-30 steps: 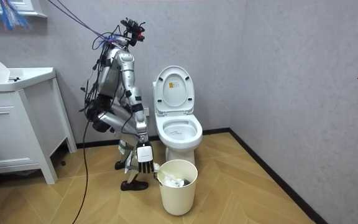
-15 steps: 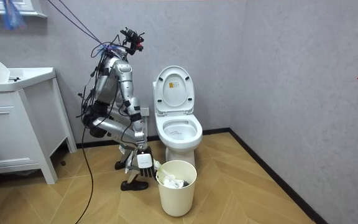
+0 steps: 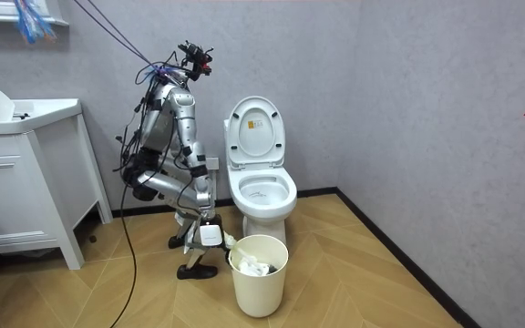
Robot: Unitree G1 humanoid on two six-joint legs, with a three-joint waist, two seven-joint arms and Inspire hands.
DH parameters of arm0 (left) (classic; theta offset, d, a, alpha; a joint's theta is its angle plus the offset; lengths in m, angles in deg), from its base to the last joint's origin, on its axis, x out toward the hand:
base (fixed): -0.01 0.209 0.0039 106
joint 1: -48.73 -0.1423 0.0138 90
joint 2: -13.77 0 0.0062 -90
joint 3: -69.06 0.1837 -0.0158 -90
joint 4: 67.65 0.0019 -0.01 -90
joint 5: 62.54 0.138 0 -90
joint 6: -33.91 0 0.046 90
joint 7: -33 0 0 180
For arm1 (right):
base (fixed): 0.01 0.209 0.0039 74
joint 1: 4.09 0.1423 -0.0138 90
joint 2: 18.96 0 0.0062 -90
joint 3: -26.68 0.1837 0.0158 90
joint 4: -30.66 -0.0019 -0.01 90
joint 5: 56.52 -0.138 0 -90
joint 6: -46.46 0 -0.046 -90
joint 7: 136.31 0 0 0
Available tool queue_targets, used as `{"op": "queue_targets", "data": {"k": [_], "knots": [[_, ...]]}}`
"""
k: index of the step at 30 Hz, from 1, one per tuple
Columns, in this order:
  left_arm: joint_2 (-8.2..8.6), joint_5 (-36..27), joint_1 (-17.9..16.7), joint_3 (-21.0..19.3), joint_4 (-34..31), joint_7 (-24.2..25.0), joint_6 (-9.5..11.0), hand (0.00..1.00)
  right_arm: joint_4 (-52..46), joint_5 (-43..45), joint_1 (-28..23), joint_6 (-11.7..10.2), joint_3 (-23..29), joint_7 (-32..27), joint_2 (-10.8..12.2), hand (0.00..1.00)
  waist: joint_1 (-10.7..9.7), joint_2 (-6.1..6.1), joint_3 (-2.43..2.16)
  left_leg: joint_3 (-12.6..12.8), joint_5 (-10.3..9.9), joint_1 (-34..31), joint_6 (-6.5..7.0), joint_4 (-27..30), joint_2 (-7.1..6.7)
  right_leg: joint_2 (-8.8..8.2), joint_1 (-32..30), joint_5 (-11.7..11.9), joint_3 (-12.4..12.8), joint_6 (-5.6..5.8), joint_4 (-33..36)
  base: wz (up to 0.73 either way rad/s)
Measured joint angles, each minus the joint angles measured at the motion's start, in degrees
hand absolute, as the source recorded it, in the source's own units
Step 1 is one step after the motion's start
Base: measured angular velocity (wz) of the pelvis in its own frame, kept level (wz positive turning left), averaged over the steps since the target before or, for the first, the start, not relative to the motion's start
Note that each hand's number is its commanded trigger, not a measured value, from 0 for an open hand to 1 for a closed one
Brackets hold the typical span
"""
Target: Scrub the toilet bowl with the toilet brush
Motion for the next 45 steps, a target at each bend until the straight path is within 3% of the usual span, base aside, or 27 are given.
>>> {"op": "queue_targets", "data": {"k": [9, 13, 18, 25, 31, 40, 45], "knots": [[-0.35, -2.11, -1.06, 0.68, -0.12, 0.11, 0.24, 0.0, -0.09, -2.55, -1.17, 0.71, 0.0, 0.1, 0.82, 1.0, 0.03, -0.11, 0.0, -0.3, -0.18, 1.49, -0.07, 0.68, 0.13, 0.07, 1.69, -0.21, -0.26, 0.02, 0.38, 0.0], [-1.42, -2.14, -3.15, 1.01, -1.76, 0.1, 0.61, 0.0, -0.13, -6.85, -2.86, 1.32, -1.1, 0.94, 0.89, 1.0, -0.02, -0.09, -0.01, -0.59, -0.35, 3.28, 0.03, 0.56, 0.17, 0.07, 3.86, -0.39, -0.63, 0.12, -0.03, 0.0], [-1.54, -2.12, -5.11, 1.36, -2.18, 0.86, 0.56, 0.0, -0.19, -8.89, -4.47, 1.33, -1.81, 1.89, 2.0, 1.0, 0.1, -0.03, -0.05, -0.22, -0.34, 6.44, 0.15, -1.46, 0.25, 0.39, 6.95, 0.24, -0.6, 0.83, -2.41, -0.05], [-1.5, -2.12, -5.67, 1.24, -2.17, 1.04, 0.55, 0.0, -0.13, -9.08, -6.08, 1.88, -1.93, 1.96, 3.31, 1.0, 0.06, -0.02, -0.19, 0.09, 0.79, 14.48, 0.96, -8.71, 0.24, 1.36, 15.53, 2.23, -1.33, 2.02, -10.52, -0.04], [-1.47, -4.43, -5.73, 0.35, -1.94, 0.72, 0.72, 0.0, 0.06, -8.99, -7.08, 2.28, 0.98, 2.56, 4.38, 1.0, -0.24, -0.41, -0.46, 1.36, 3.64, 23.04, 1.8, -18.6, -0.11, 1.76, 23.68, 4.94, -1.77, 2.78, -19.96, -0.03], [-1.0, -4.35, -7.19, -3.83, -1.07, -0.65, 1.15, 0.0, 0.49, -9.76, -10.2, 4.1, 6.16, 2.44, 6.92, 1.0, -1.63, -1.99, -0.83, 1.44, 5.99, 35.57, 1.18, -30.69, -0.8, 2.37, 35.68, 6.05, -2.92, 3.44, -30.06, 0.02], [0.51, -4.14, -7.85, -9.34, -1.03, -2.36, 1.29, 0.0, 0.57, -9.69, -12.4, 4.28, 8.96, 2.27, 7.12, 1.0, -2.22, -2.68, -0.99, 1.33, 6.82, 39.89, 0.77, -34.77, -0.85, 2.55, 39.88, 6.12, -3.73, 3.42, -32.94, 0.03]]}}
